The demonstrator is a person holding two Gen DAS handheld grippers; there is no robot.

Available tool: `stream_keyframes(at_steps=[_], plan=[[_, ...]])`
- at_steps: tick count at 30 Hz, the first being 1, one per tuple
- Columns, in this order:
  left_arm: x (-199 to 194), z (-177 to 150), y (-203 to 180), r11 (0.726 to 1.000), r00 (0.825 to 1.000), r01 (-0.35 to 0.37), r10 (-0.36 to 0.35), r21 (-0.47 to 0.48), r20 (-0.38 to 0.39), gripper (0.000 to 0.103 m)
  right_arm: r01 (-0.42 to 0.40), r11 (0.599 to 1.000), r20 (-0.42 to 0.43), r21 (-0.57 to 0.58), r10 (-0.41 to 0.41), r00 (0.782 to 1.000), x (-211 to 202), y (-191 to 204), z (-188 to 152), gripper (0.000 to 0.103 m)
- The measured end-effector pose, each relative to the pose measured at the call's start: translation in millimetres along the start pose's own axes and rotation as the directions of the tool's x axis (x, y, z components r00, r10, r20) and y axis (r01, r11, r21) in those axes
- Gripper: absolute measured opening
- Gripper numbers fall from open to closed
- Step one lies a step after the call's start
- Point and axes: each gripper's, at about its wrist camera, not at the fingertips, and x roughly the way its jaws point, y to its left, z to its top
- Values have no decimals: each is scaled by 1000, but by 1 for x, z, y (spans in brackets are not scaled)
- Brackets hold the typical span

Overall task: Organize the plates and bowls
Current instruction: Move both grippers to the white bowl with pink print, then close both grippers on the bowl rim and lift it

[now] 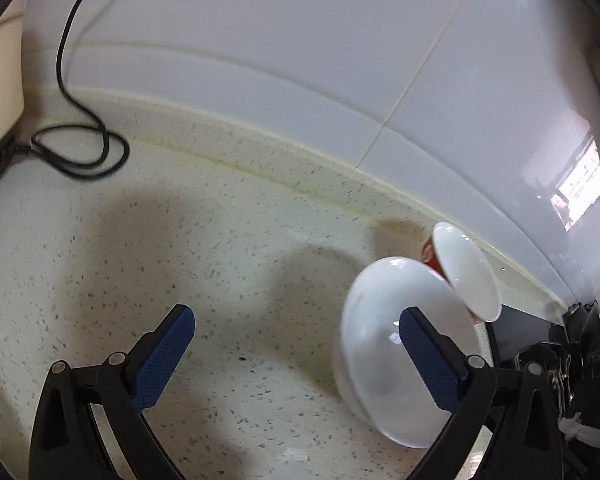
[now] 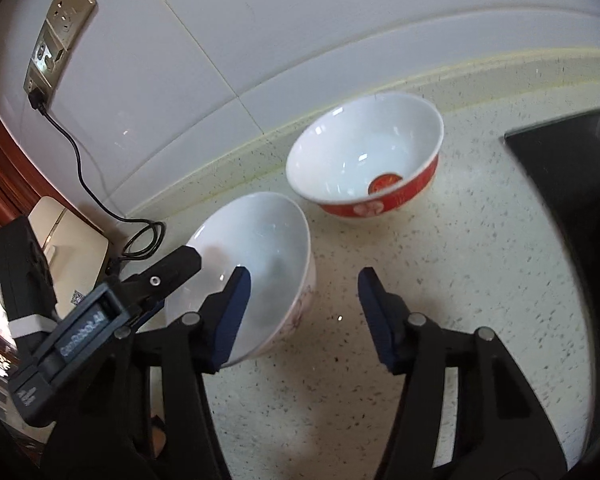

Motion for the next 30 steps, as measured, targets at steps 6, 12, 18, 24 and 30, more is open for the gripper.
stream_keyframes(at_steps=[6,12,18,24,30], plan=[[10,-4,3,999,999,-47,47,8,-10,103,1,1000,-5,-24,-1,1000,4,6,-8,60],[16,-2,2,997,998,-69,69,17,-10,103,-2,1000,4,2,2,1000,7,3,-11,60],[17,-2,1,997,997,-72,73,21,-9,101,-17,1000,-5,8,17,1000,3,-1,-12,56],[18,-9,-6,994,994,102,-99,47,-53,23,-39,999,9,-13,39,999,-3,5,-12,32],[4,-14,-17,992,996,83,-82,93,-19,12,-12,1000,2,-9,12,1000,-5,6,-13,22]])
